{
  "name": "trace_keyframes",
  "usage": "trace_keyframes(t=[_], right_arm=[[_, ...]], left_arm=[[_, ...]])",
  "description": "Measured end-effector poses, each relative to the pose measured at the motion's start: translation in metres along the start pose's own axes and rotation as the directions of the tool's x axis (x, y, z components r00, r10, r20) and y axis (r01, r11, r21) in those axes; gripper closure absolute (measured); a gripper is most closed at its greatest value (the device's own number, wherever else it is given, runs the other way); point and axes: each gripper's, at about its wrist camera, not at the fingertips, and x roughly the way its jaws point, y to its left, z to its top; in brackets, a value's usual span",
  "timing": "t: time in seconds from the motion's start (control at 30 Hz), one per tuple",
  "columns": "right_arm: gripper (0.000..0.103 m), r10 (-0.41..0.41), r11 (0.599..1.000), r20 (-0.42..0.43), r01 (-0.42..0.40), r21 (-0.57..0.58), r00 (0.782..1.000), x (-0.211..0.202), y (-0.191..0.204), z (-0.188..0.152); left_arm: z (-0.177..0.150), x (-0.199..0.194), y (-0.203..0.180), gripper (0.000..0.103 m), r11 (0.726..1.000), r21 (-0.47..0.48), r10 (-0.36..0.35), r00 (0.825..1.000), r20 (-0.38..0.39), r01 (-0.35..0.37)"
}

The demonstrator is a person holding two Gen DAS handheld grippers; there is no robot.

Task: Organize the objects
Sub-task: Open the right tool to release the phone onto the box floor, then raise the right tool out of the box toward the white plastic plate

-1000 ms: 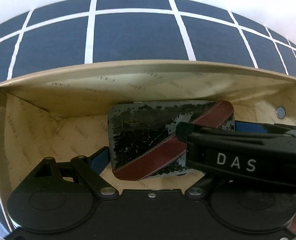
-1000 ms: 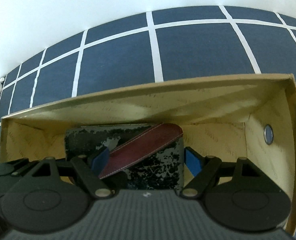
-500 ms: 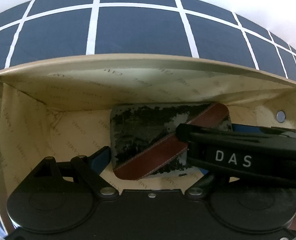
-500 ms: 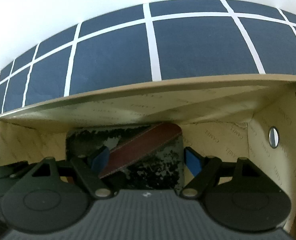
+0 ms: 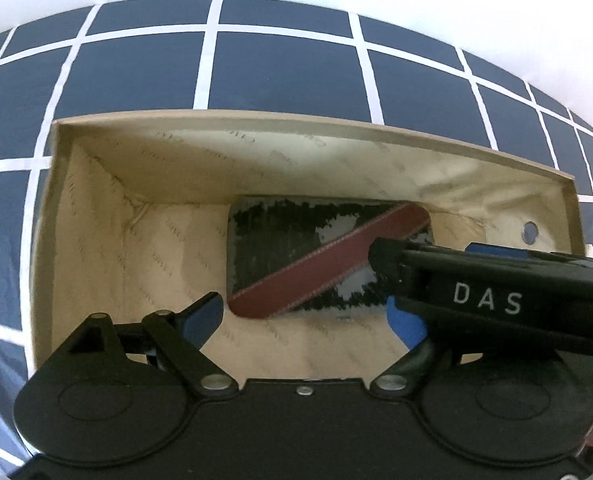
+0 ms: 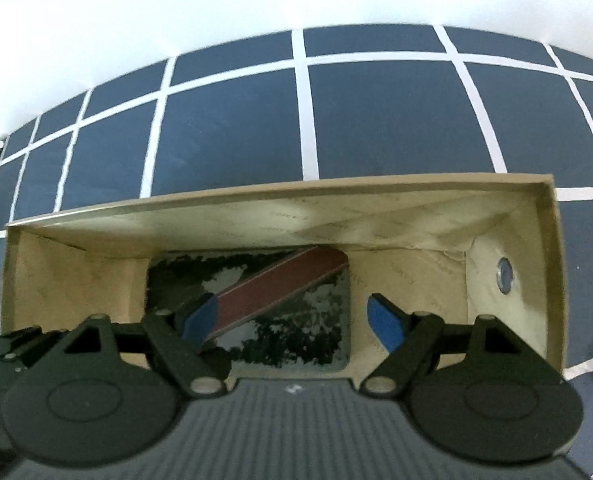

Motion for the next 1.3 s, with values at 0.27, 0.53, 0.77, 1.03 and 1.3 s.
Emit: trace_keyframes(t=[0.27, 0.53, 0.77, 1.03, 1.3], right_arm=[[0.017, 0.015, 1.000, 0.036, -0.014, -0.005, 0.999, -0.034, 0.001, -0.014], [0.007, 0.017, 1.000, 0.083, -0.015, -0.014, 0.996, -0.075, 0.001, -0.032], [0.000, 0.032, 0.999, 0.134, -0.030, -0.017, 0.990, -0.115, 0.003, -0.062], [0.000, 0.026, 1.000, 0.184, -0.027, 0.002, 0.983, -0.152, -0.001, -0.101], [0.000, 0.014, 1.000, 0.222, -0.018, 0.014, 0.975, -0.181, -0.011, -0.137]], left_arm=[[-0.016, -0.027, -0.008, 0.011, 0.999, -0.001, 0.035, 0.999, 0.024, -0.035], [-0.041, -0.062, -0.014, 0.003, 0.998, -0.005, 0.055, 0.996, 0.074, -0.055], [-0.073, -0.095, -0.021, 0.000, 0.997, 0.011, 0.077, 0.990, 0.120, -0.078], [-0.114, -0.122, -0.029, 0.000, 0.995, 0.033, 0.089, 0.985, 0.145, -0.095], [-0.153, -0.139, -0.045, 0.000, 0.994, 0.039, 0.091, 0.981, 0.170, -0.099]])
